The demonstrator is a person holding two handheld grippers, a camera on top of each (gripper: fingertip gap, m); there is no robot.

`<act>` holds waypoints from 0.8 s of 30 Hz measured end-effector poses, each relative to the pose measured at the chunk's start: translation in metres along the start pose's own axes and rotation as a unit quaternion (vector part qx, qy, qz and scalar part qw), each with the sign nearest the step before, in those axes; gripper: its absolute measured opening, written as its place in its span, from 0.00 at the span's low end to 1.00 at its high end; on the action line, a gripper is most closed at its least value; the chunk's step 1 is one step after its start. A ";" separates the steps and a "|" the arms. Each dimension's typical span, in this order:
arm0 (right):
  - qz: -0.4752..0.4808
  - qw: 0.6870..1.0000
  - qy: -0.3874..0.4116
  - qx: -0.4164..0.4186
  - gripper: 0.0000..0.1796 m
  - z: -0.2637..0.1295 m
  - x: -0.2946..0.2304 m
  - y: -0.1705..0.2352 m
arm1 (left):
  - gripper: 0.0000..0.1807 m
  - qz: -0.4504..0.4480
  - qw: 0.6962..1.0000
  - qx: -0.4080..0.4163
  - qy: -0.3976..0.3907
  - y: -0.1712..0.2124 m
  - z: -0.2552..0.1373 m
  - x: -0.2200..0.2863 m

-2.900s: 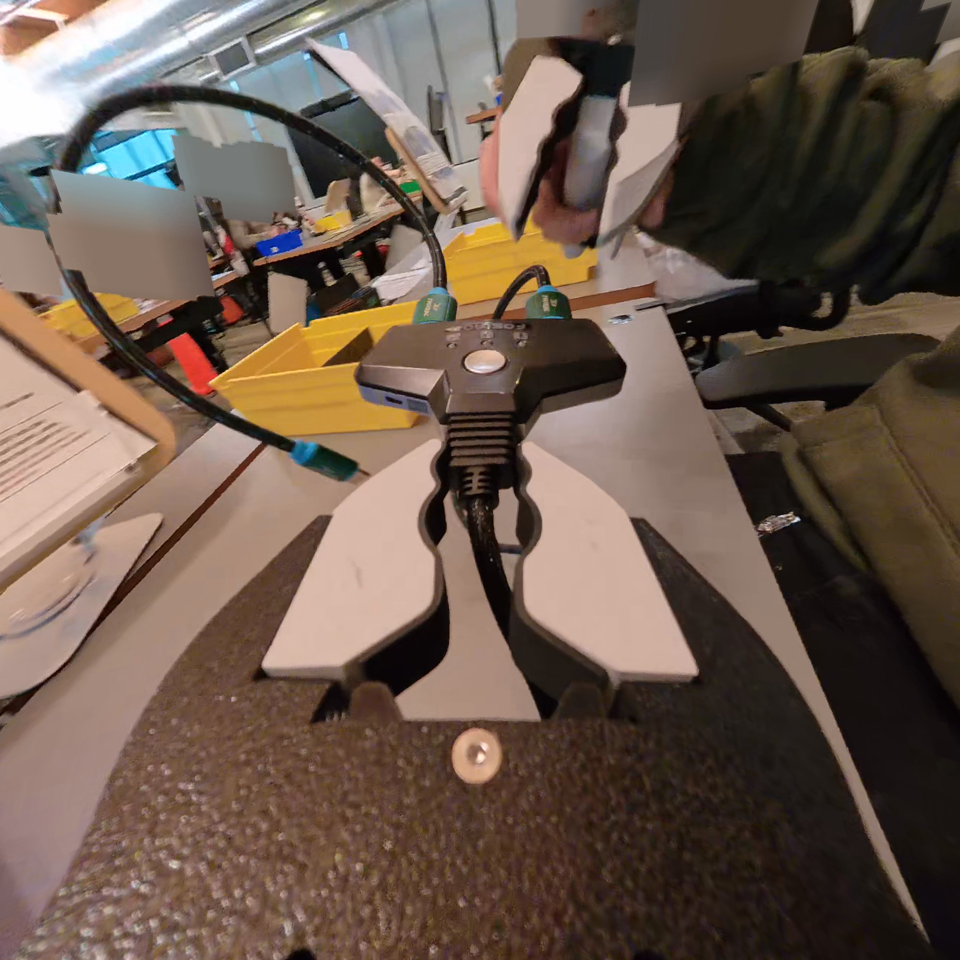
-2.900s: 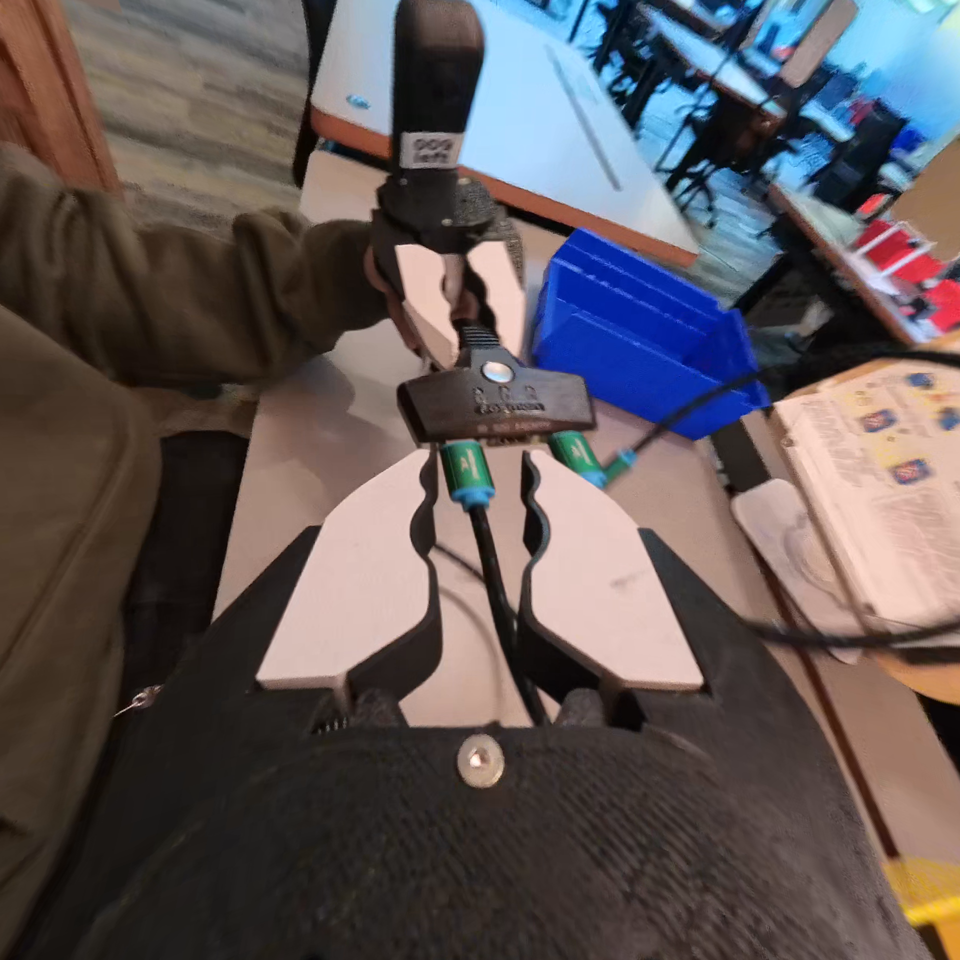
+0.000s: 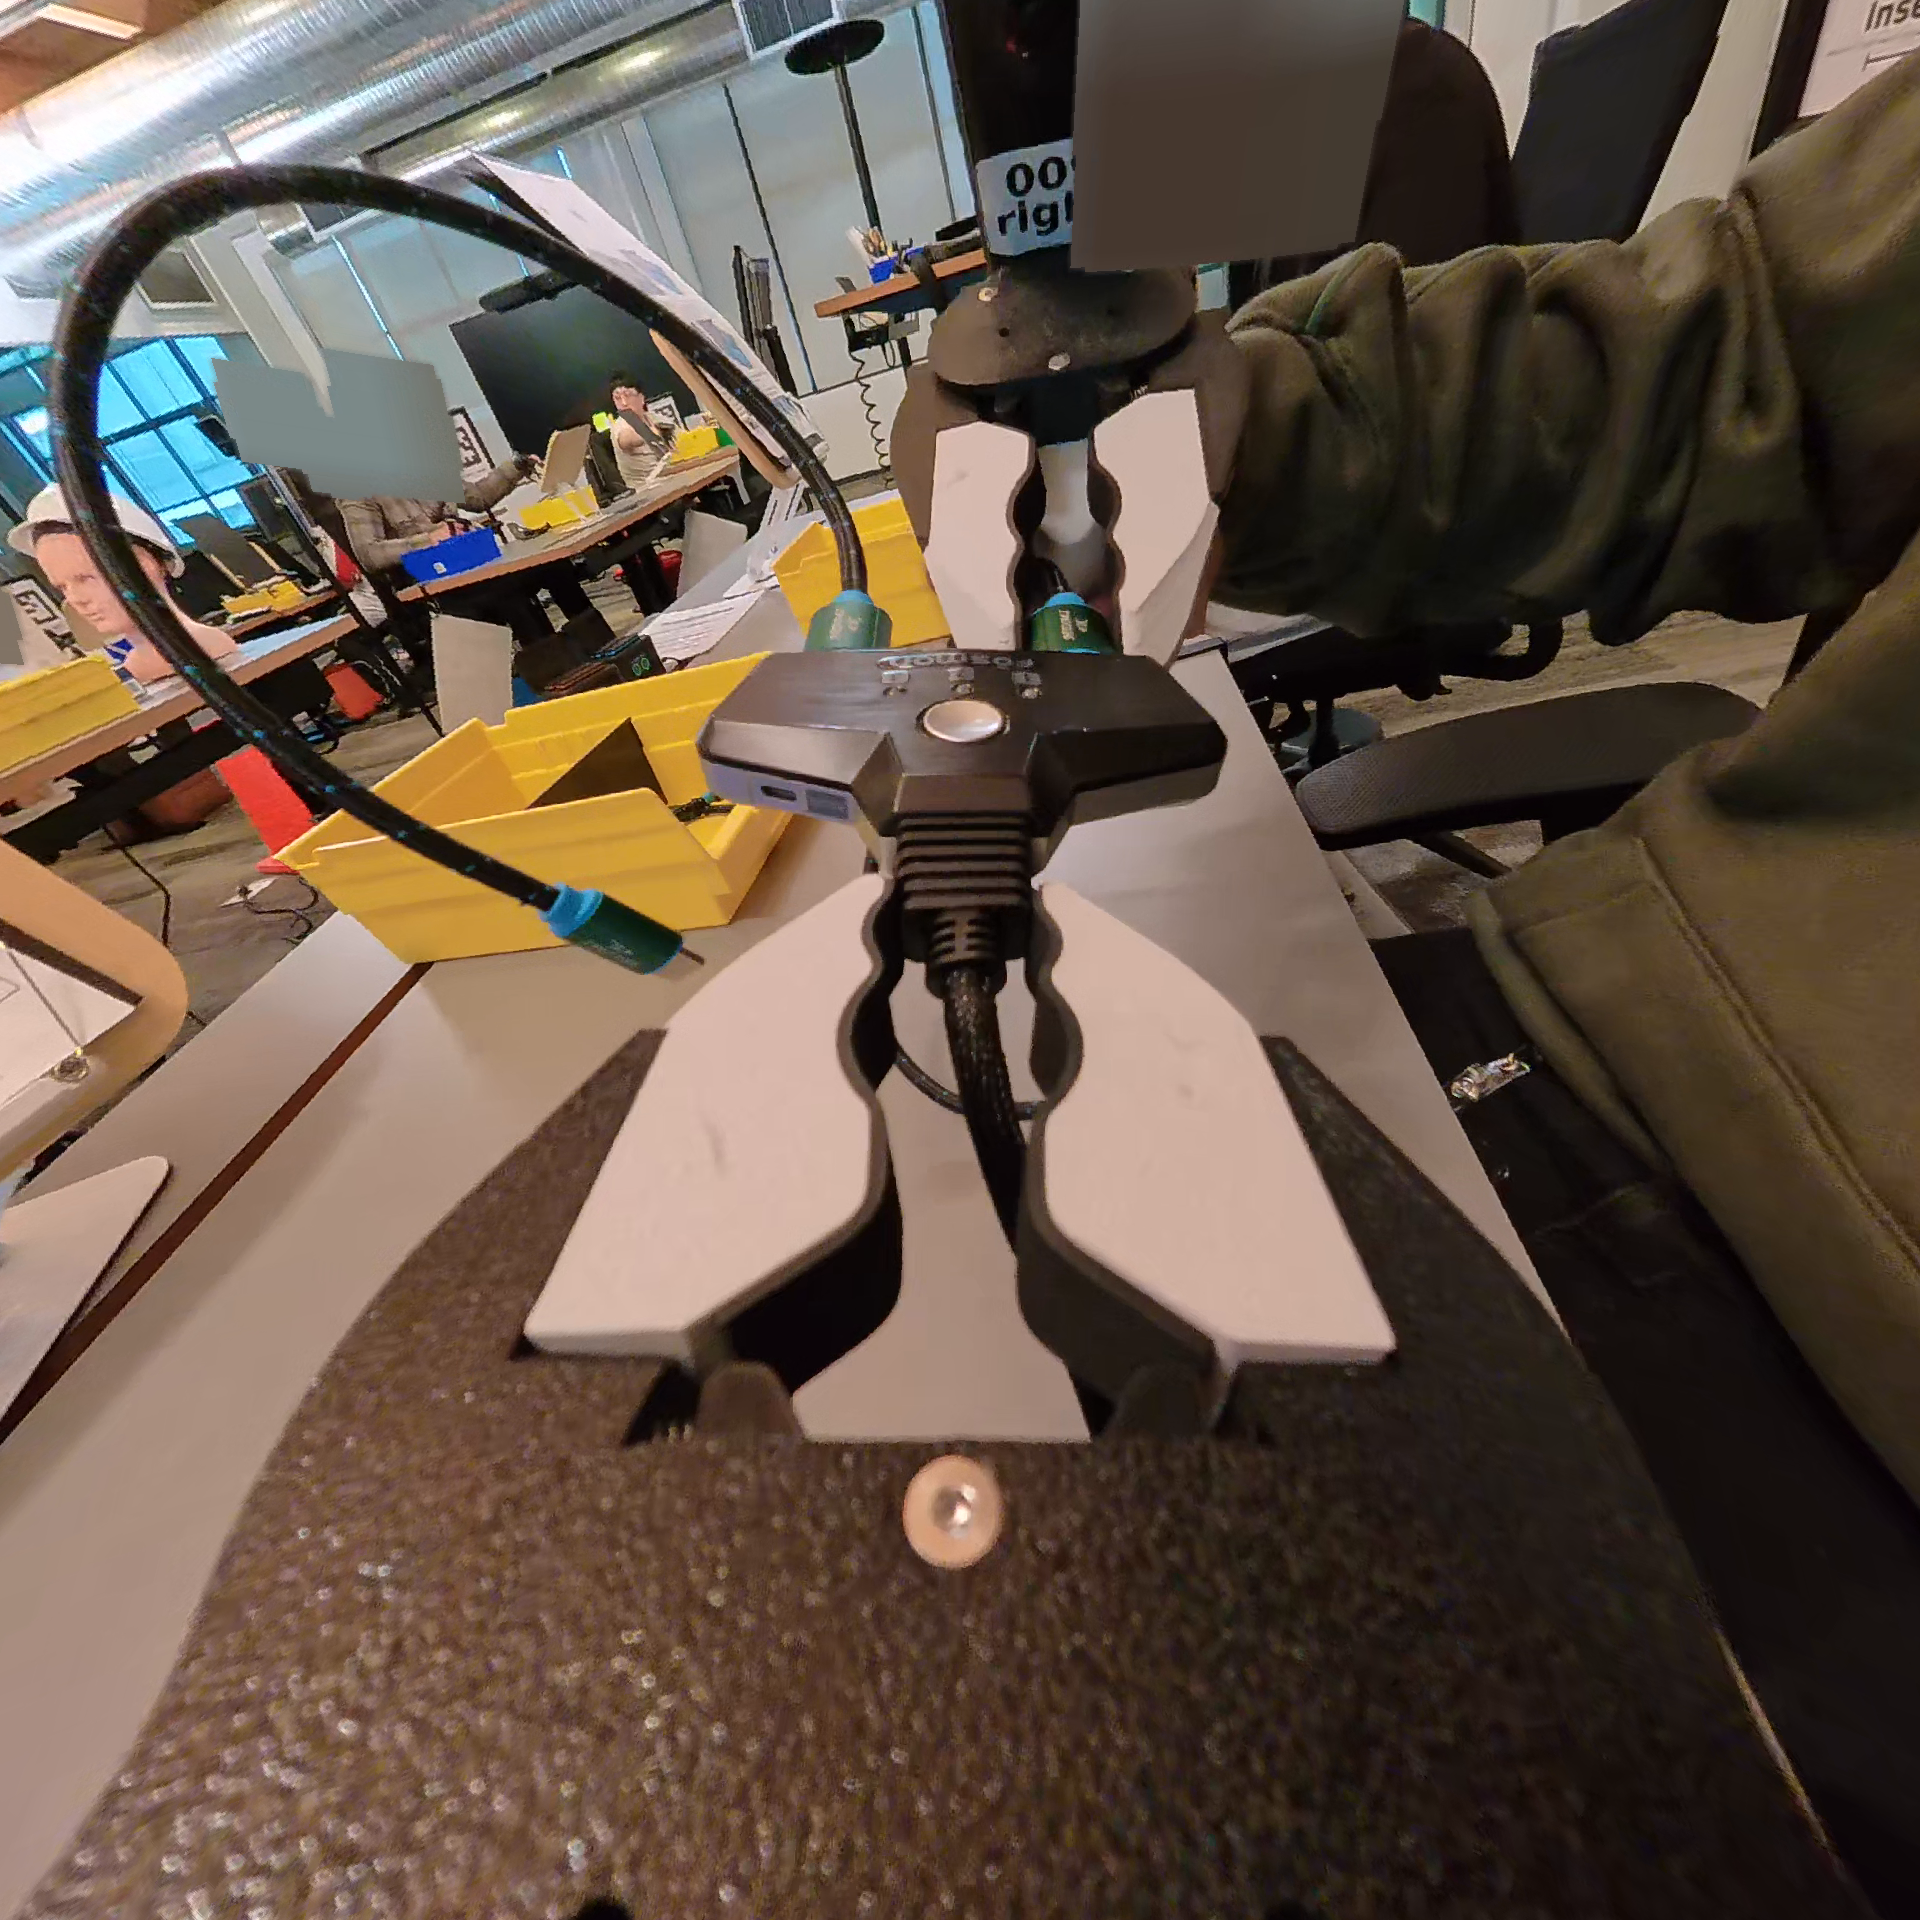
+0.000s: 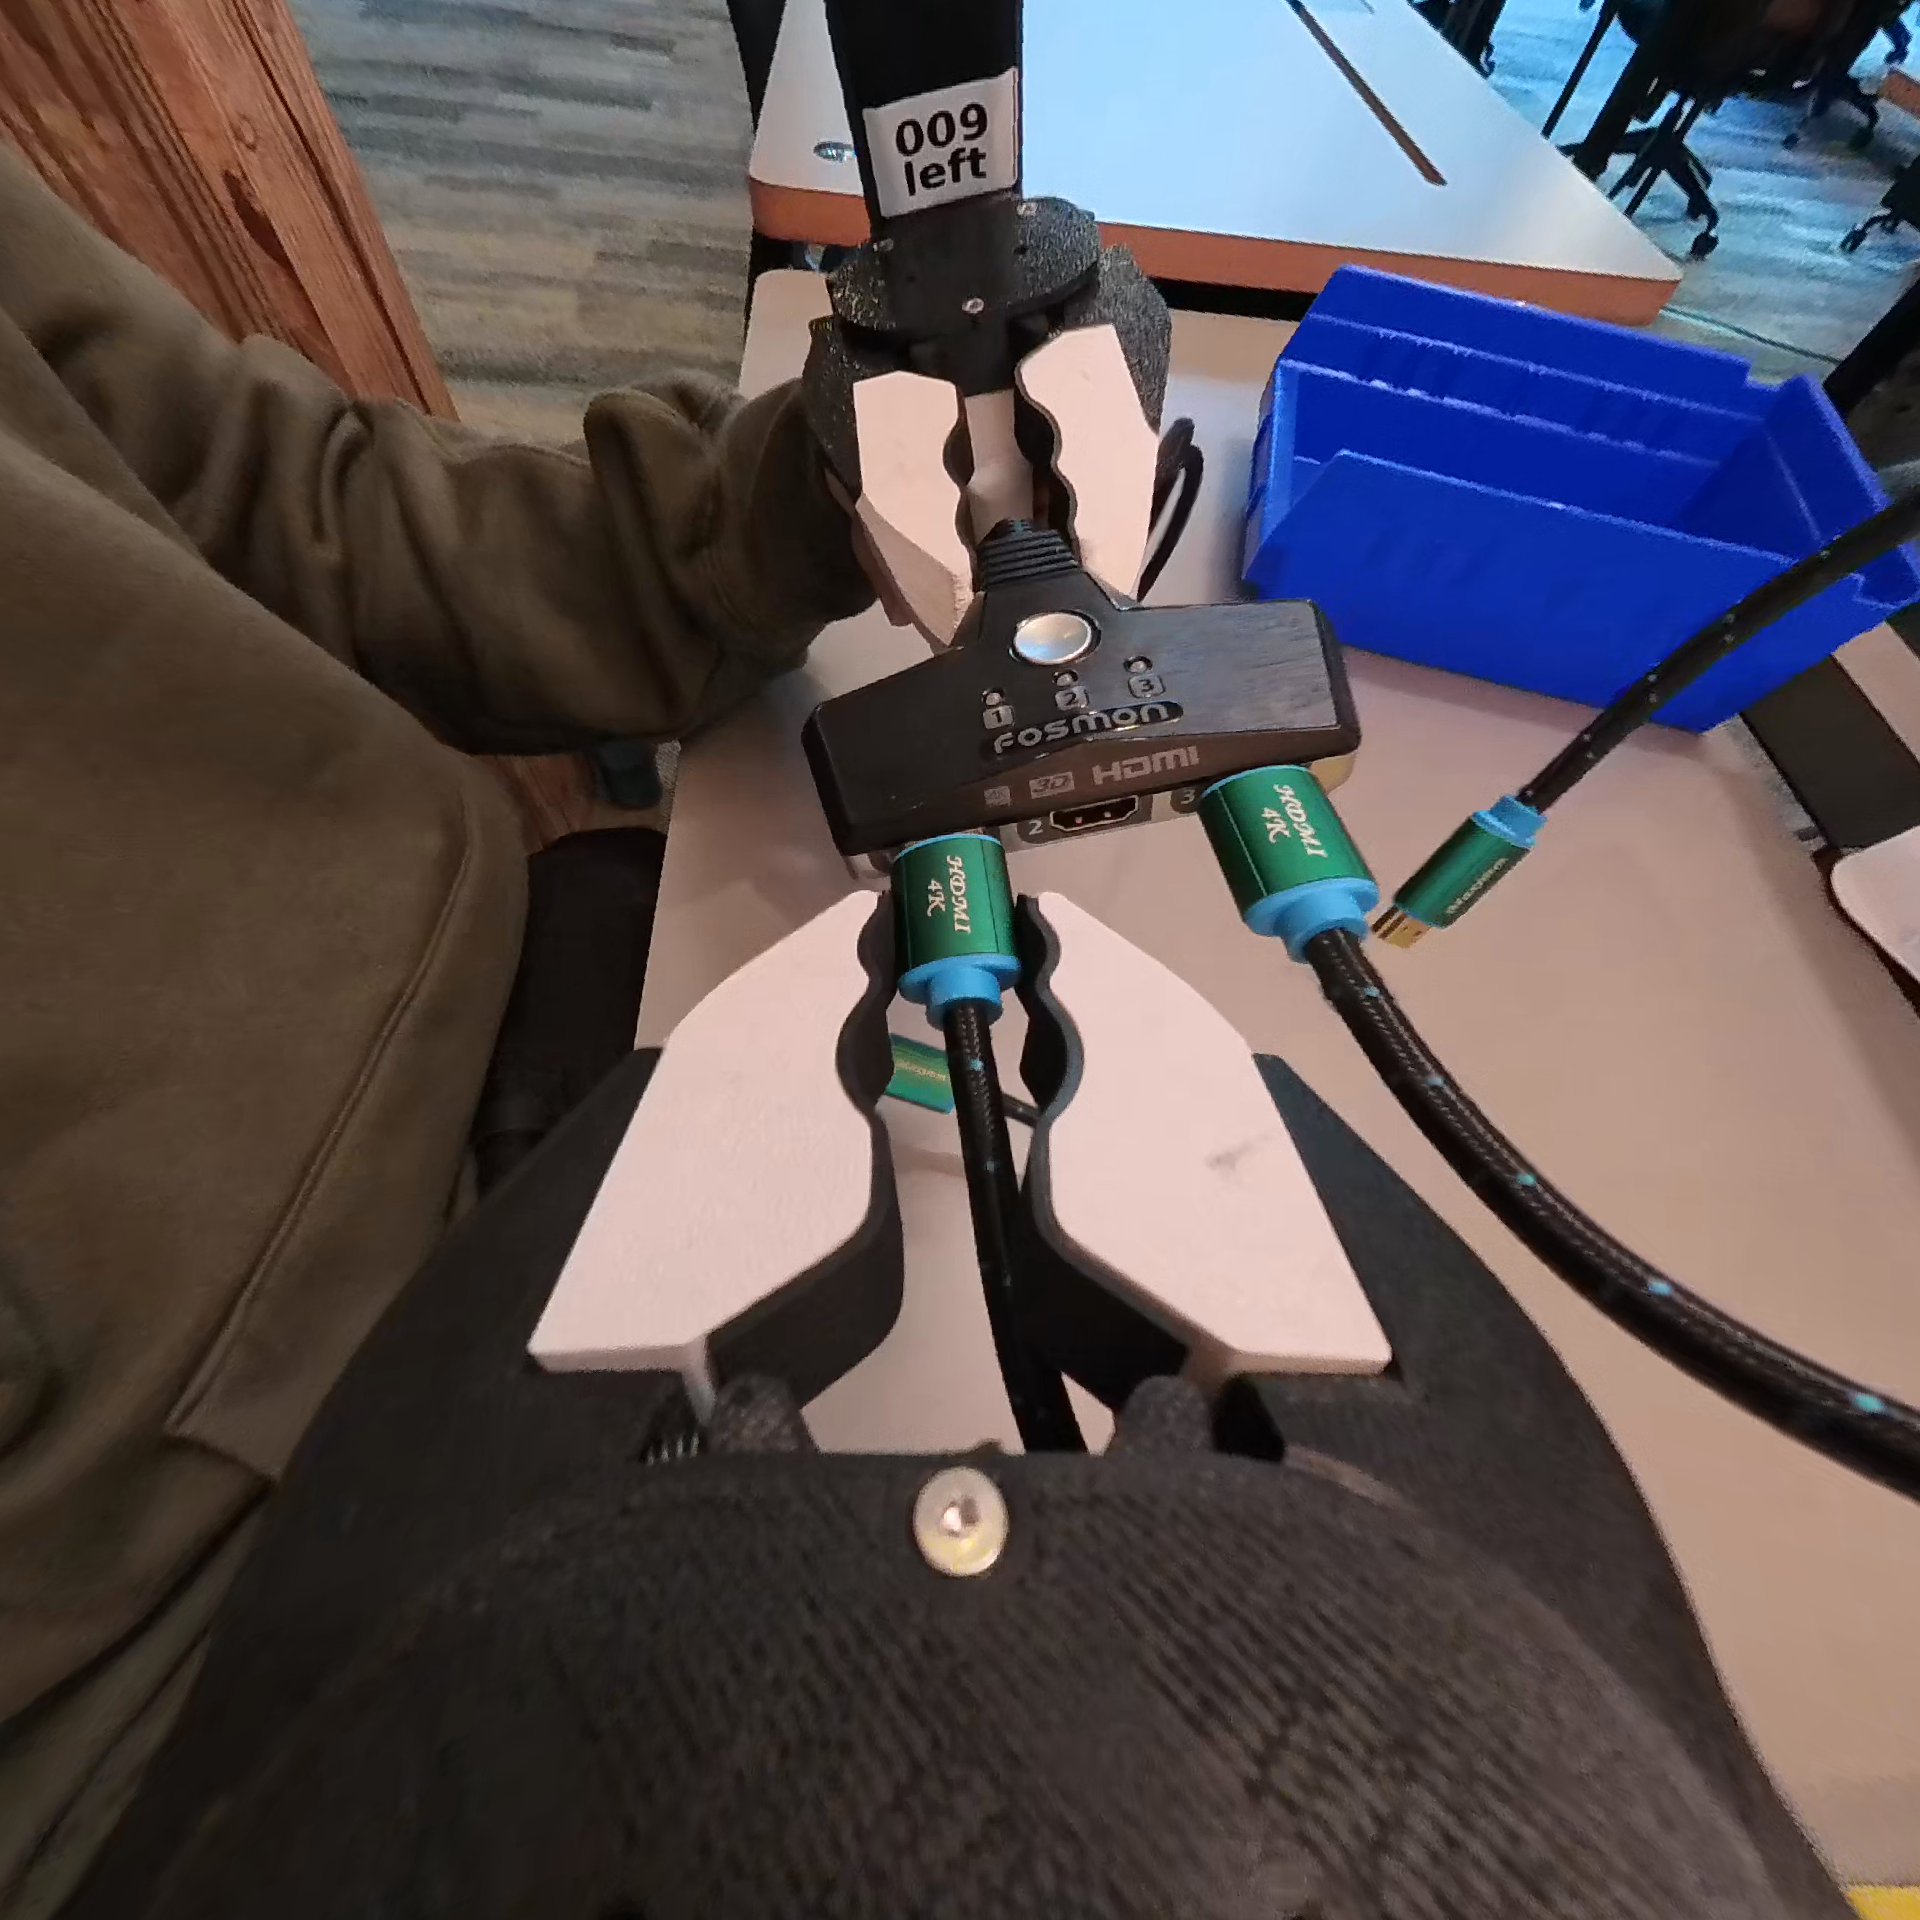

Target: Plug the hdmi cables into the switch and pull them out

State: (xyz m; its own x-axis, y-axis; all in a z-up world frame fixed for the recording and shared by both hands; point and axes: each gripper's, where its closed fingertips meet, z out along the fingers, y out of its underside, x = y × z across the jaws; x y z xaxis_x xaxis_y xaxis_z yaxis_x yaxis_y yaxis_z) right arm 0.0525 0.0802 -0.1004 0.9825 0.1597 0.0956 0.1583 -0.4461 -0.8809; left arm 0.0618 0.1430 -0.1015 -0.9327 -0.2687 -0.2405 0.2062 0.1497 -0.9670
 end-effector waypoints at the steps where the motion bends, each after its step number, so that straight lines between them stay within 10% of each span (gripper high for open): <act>1: -0.001 1.000 0.003 -0.002 0.13 -0.001 0.001 0.001 | 0.12 -0.002 1.000 -0.001 0.000 0.000 0.001 0.000; 24: 0.017 0.999 0.001 -0.029 0.12 -0.016 -0.001 0.014 | 0.11 -0.012 0.999 -0.031 0.006 -0.001 0.007 0.005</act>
State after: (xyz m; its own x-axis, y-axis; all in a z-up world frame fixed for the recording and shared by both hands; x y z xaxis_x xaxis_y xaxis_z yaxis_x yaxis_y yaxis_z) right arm 0.0549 0.0591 -0.1056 0.9875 0.1424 0.0676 0.1308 -0.5015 -0.8552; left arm 0.0593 0.1345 -0.1021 -0.9407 -0.2617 -0.2159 0.1655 0.2015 -0.9654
